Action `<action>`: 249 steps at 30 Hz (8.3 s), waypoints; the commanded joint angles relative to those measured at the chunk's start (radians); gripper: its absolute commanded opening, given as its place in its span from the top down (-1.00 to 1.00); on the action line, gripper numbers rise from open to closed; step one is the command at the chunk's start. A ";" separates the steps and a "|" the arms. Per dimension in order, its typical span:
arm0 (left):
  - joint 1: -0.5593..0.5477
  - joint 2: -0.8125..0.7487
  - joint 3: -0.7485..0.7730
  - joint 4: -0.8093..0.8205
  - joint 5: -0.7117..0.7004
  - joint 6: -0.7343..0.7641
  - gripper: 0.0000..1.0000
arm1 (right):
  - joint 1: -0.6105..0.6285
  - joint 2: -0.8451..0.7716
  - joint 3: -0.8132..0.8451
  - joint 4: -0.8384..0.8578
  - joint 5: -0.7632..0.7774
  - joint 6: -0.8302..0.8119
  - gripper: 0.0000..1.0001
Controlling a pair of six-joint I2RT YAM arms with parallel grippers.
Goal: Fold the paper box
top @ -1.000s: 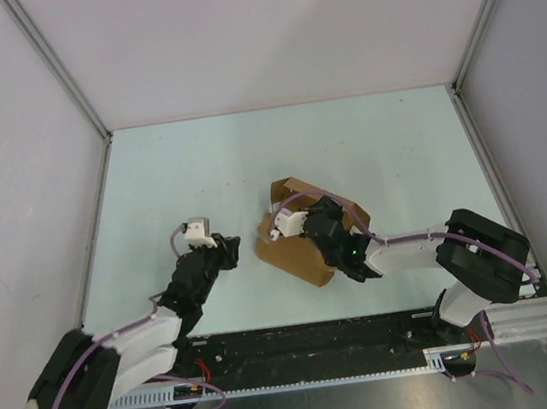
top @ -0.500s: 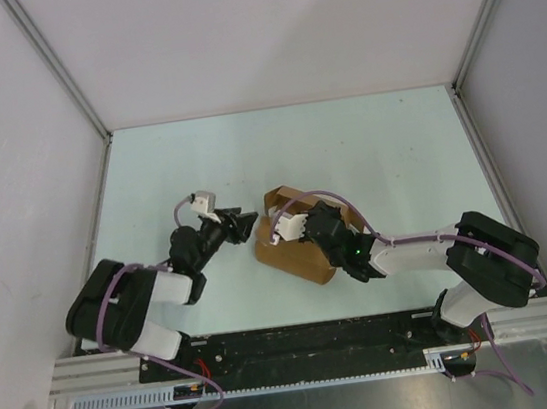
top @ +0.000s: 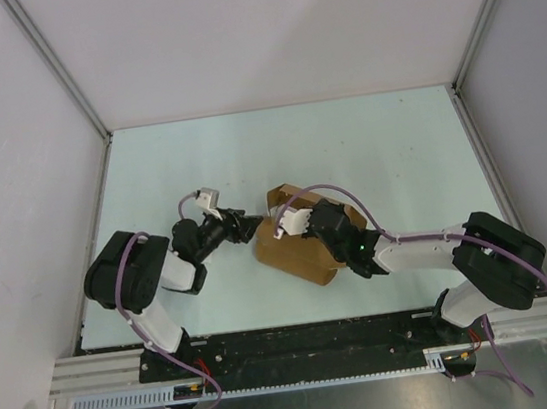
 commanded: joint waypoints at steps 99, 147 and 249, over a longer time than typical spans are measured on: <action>-0.071 0.069 0.184 -0.175 0.049 0.071 0.10 | 0.099 0.227 -0.002 0.237 0.195 -0.071 1.00; -0.206 0.114 0.282 -0.218 -0.165 0.089 -0.22 | 0.140 0.165 -0.002 0.089 0.068 0.084 1.00; -0.143 0.086 0.232 -0.213 0.025 0.152 -0.27 | 0.077 -0.007 -0.002 -0.071 -0.130 0.234 0.38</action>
